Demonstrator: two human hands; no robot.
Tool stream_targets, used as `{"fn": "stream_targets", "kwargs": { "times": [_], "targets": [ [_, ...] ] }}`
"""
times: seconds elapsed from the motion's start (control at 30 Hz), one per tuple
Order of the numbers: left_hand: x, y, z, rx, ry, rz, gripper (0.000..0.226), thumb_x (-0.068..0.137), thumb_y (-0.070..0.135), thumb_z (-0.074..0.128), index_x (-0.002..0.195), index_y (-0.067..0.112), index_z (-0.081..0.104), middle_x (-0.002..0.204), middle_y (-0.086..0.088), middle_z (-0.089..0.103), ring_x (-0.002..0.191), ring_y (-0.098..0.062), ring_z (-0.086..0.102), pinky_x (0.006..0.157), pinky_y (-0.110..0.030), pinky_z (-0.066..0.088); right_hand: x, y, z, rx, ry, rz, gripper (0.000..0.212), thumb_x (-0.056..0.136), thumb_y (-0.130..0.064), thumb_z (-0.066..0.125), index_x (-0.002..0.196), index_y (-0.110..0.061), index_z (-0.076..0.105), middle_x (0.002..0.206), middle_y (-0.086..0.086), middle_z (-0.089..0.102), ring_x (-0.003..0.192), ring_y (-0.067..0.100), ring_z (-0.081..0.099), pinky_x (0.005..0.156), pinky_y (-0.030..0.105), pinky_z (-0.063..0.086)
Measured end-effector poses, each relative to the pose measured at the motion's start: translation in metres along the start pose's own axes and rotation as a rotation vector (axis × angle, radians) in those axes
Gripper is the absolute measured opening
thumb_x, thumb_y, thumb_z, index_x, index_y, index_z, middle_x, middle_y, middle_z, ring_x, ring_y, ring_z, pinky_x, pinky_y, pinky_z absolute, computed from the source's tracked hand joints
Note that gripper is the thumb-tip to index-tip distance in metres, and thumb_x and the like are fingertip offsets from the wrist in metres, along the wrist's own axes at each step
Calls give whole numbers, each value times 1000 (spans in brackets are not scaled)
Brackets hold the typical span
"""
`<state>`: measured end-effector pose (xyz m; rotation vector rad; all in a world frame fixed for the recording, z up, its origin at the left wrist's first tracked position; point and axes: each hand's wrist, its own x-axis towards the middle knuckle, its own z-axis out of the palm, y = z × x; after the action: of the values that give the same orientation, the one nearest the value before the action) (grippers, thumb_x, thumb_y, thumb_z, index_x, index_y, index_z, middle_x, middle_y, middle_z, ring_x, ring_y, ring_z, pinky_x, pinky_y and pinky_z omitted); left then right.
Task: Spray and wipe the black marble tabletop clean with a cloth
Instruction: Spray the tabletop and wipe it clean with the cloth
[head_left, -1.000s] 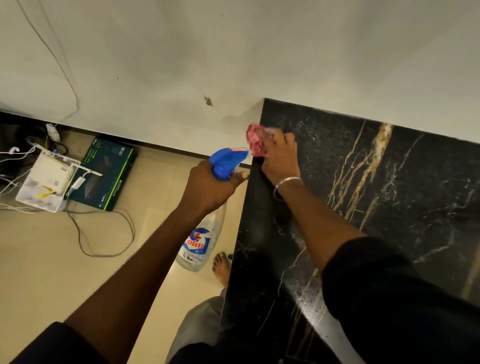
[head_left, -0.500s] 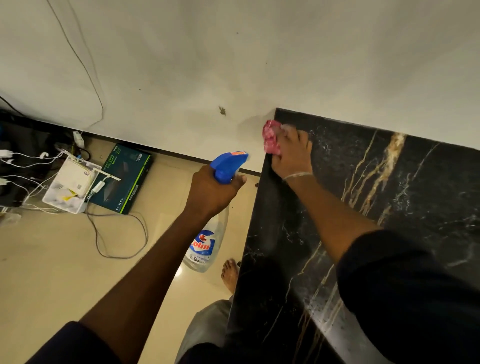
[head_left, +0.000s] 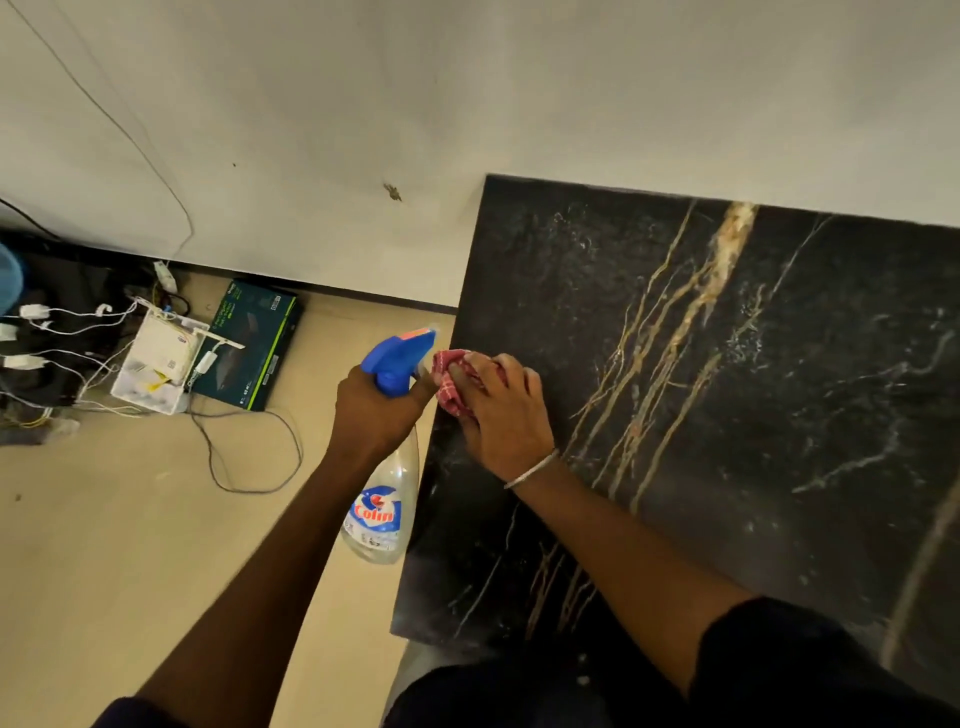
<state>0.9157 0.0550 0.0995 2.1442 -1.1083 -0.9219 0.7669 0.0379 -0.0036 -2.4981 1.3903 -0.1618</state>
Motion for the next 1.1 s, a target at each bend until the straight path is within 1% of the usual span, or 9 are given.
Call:
{"fn": "stream_targets", "kwargs": {
  "times": [0.07, 0.13, 0.23, 0.37, 0.5, 0.7, 0.83, 0.97, 1.1],
  "targets": [
    [-12, -7, -1, 9, -20, -22, 26, 83, 30, 71, 93, 12, 56, 69, -12, 58, 61, -24, 57, 67, -42, 55, 9, 9, -2, -50, -18, -68, 62, 83, -33, 64, 140, -24, 41, 141, 4, 41, 125, 31, 38, 102, 46, 36],
    [-20, -15, -3, 6, -51, -19, 24, 83, 28, 70, 96, 12, 58, 74, -12, 60, 63, -22, 57, 68, -43, 55, 25, 20, -8, -74, -17, -80, 62, 79, -27, 67, 136, -25, 42, 139, 3, 41, 121, 31, 39, 98, 44, 38],
    [-29, -26, -9, 1, -52, 0, 26, 85, 27, 69, 100, 9, 58, 79, -15, 61, 63, -20, 57, 67, -41, 54, 61, 34, -21, -65, -6, 44, 60, 77, -20, 66, 132, -27, 45, 138, 1, 41, 119, 30, 40, 96, 43, 39],
    [-39, -40, -18, -20, -59, 44, 26, 85, 26, 68, 103, 10, 57, 77, -11, 59, 61, -16, 56, 63, -32, 52, 109, 43, -37, -79, -13, 146, 59, 79, -24, 69, 134, -28, 49, 138, 0, 43, 123, 31, 39, 100, 43, 37],
    [-49, -62, -32, -23, -77, 120, 24, 86, 27, 67, 101, 13, 56, 80, -12, 61, 66, -24, 60, 64, -35, 54, 117, 32, -47, -110, -23, 223, 52, 82, -26, 68, 132, -26, 53, 134, 2, 48, 122, 31, 41, 99, 43, 39],
    [-76, -86, -49, -27, -78, 149, 25, 85, 29, 67, 99, 10, 57, 76, -13, 60, 63, -23, 58, 69, -42, 55, 24, -27, -27, -101, 0, 194, 54, 77, -20, 69, 128, -24, 51, 127, 3, 49, 116, 29, 44, 95, 41, 41],
    [-102, -101, -61, -8, -107, 160, 28, 85, 32, 67, 99, 10, 58, 78, -16, 61, 69, -30, 61, 72, -40, 55, -47, -75, -8, -73, -54, 177, 56, 81, -21, 67, 132, -26, 46, 133, 1, 46, 118, 27, 42, 98, 39, 38],
    [-134, -118, -69, -12, -130, 178, 19, 85, 29, 68, 91, 14, 60, 78, -16, 62, 71, -32, 61, 73, -40, 54, -109, -112, 8, -83, -81, 145, 57, 84, -22, 63, 137, -27, 42, 137, 0, 45, 114, 26, 43, 93, 36, 38],
    [-164, -141, -71, 10, -128, 171, 26, 85, 32, 68, 91, 7, 60, 78, -20, 62, 70, -35, 60, 71, -44, 54, -165, -144, 28, -44, -56, 143, 55, 82, -25, 69, 132, -26, 49, 130, 0, 51, 104, 24, 48, 87, 35, 42]
  ]
}}
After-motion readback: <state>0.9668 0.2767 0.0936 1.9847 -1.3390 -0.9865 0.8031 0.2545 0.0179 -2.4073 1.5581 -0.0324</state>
